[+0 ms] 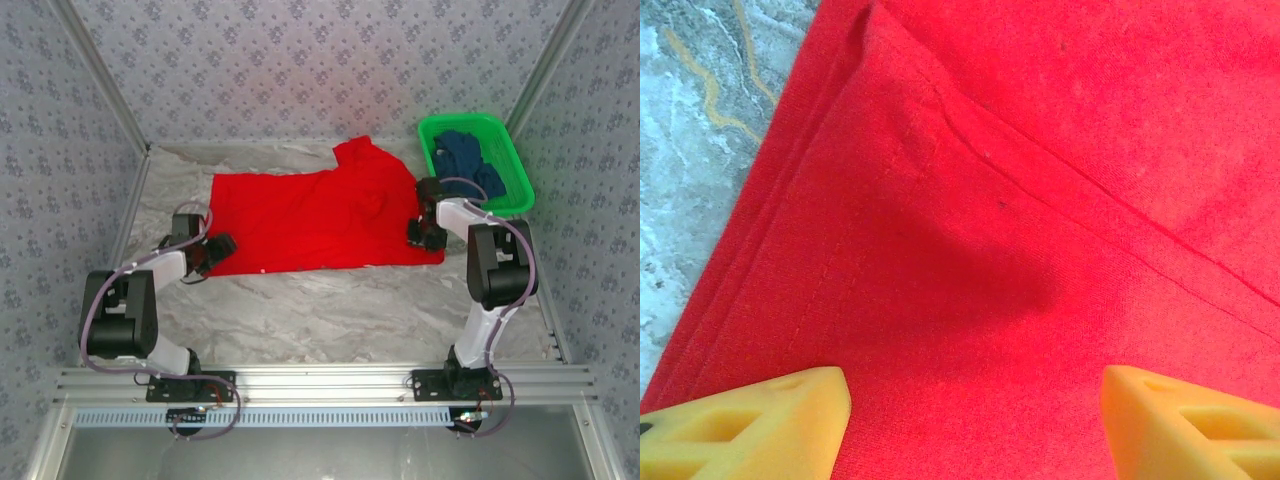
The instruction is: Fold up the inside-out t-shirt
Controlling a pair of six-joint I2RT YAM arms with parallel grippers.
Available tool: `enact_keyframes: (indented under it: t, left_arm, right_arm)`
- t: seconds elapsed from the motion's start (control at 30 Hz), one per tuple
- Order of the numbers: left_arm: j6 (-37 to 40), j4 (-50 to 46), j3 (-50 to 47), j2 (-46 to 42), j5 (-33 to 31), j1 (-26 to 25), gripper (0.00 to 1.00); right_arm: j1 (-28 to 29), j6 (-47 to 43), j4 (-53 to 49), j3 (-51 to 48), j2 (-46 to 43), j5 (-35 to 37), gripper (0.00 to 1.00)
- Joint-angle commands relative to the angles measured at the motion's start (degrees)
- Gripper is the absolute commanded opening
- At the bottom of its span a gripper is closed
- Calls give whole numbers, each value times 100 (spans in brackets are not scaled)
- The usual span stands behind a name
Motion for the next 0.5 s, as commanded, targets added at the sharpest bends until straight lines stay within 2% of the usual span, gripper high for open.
enact_keyframes:
  t: [0.0,0.2,0.3,0.47]
  left_arm:
    - [-143,-422,-467,-80,69,34,69]
    - [-489,-512,-1172,-679,504,30,67]
    - [-661,-926,-1203,-1285,652,17,67]
    - [-993,-1540,-1648,-2241,507,-15,67]
  right_arm:
    - [-79,-56,-847,-366,-75,765,31]
    - [93,44,-1264,-857,-544,1012,31]
    - [346,226,-1422,-935,-659,946,31]
    - [602,509,-1818,-1110,-870,1224,33]
